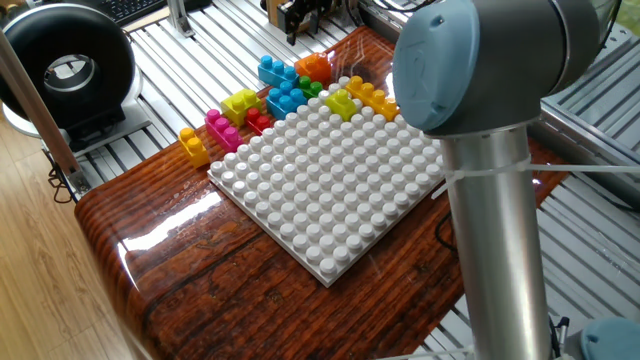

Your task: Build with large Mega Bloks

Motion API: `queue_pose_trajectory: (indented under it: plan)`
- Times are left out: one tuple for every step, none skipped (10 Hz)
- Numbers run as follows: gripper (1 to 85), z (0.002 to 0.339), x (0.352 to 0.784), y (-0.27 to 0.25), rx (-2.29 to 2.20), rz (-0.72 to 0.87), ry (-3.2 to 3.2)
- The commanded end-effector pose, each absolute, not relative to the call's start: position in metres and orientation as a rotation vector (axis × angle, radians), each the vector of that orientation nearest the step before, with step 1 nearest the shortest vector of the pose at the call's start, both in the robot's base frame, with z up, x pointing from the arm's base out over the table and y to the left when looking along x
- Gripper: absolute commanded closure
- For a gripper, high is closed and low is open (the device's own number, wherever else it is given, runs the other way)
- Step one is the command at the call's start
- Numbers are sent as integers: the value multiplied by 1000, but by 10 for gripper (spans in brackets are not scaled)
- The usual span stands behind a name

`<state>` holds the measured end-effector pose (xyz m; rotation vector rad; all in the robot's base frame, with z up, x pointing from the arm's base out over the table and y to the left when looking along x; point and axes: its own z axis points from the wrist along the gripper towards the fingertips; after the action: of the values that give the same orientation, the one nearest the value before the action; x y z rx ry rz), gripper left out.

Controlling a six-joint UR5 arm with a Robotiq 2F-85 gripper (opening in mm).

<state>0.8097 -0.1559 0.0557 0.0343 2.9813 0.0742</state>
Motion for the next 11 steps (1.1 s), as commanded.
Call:
queue_pose_trajectory:
  plan:
    - [143,47,802,-161,61,91,2989]
    - [130,45,800,-156,65,111,2990]
    - [130,43,801,-155,65,116,2987]
    - [130,42,801,-153,66,123,2985]
    - [130,41,801,-152,63,125,2984]
    - [130,39,801,-151,61,125,2979]
    - [130,38,801,-150,55,133,2982]
    - [133,37,801,-149,53,135,2982]
    - [133,36,800,-149,49,137,2982]
    - [133,34,802,-149,47,139,2977]
    - [137,33,802,-149,45,141,2977]
